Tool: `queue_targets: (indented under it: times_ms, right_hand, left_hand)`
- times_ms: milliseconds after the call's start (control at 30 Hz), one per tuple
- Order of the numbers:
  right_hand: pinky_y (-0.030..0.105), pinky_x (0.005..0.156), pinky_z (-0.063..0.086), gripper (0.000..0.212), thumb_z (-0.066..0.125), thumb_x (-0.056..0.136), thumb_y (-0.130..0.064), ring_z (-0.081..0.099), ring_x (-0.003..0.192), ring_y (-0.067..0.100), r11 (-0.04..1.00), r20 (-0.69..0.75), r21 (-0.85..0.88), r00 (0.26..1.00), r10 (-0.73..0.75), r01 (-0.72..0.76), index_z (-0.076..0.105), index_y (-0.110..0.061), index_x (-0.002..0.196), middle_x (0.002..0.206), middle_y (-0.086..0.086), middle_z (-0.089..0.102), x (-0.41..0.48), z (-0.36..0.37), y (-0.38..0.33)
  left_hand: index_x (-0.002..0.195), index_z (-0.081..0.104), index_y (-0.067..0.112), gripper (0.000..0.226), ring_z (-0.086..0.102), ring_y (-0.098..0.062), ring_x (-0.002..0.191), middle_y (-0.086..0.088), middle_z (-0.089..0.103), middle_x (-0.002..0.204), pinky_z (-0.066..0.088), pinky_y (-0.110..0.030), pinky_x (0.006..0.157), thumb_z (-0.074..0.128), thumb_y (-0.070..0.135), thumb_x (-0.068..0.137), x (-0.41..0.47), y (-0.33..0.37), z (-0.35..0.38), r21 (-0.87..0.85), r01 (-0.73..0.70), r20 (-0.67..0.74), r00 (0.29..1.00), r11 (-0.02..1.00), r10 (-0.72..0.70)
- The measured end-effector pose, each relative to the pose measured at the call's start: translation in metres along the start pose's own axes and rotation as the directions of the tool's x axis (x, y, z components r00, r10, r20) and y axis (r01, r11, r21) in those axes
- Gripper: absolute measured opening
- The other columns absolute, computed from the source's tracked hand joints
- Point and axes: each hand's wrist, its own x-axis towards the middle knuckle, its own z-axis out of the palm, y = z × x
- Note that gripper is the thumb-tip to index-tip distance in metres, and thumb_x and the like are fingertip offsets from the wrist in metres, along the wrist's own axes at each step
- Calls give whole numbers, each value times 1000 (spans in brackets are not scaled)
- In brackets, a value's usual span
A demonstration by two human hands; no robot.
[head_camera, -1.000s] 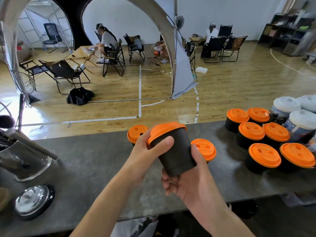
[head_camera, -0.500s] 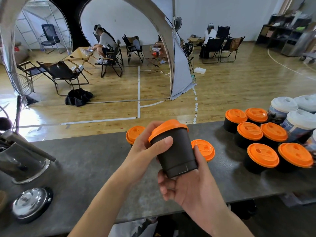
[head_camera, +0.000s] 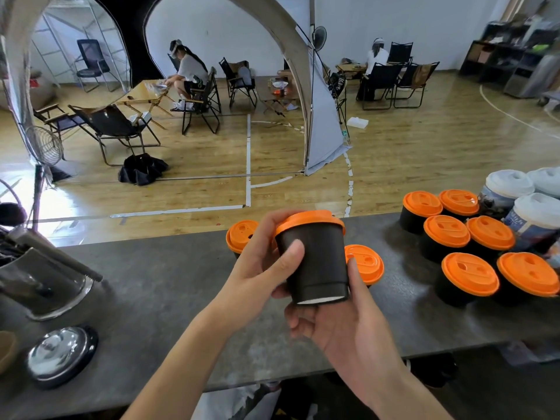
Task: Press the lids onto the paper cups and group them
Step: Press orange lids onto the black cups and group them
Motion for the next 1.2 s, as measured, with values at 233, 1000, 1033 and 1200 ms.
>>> queue_targets:
  times_ms: [233,1000,1033,1200]
  right_hand:
    - [33,59,56,79,39,85,-68,62,72,22,993,-172,-70,979,-110,99,69,-9,128,99,20,70,3,1,3]
    - [36,62,53,81,53,80,-59,60,69,26,987,-259,-154,962,-91,52,58,1,134,100,23,65,2,4,1]
    - [35,62,52,80,55,80,-55,60,68,26,984,-277,-170,955,-104,58,55,3,135,102,25,64,3,4,1]
    - [35,60,44,74,46,84,-53,56,65,24,991,-258,-129,964,-68,35,60,3,131,104,30,64,6,5,1]
  left_hand:
    - [141,55,38,58,61,-26,125,7,63,134,52,-38,99,76,40,87,4,-3,0,184,-102,-50,992,978,113]
    - [129,60,18,34,68,-2,101,15,71,107,52,-17,84,66,31,99,6,-12,0,80,-7,-68,998,997,13]
    - [131,60,17,32,66,1,104,17,71,111,50,-15,88,57,32,102,7,-13,-1,103,-13,-72,997,995,21]
    - [140,55,21,38,64,-2,108,9,68,120,54,-18,87,49,29,104,5,-18,-5,128,-3,-69,998,992,12]
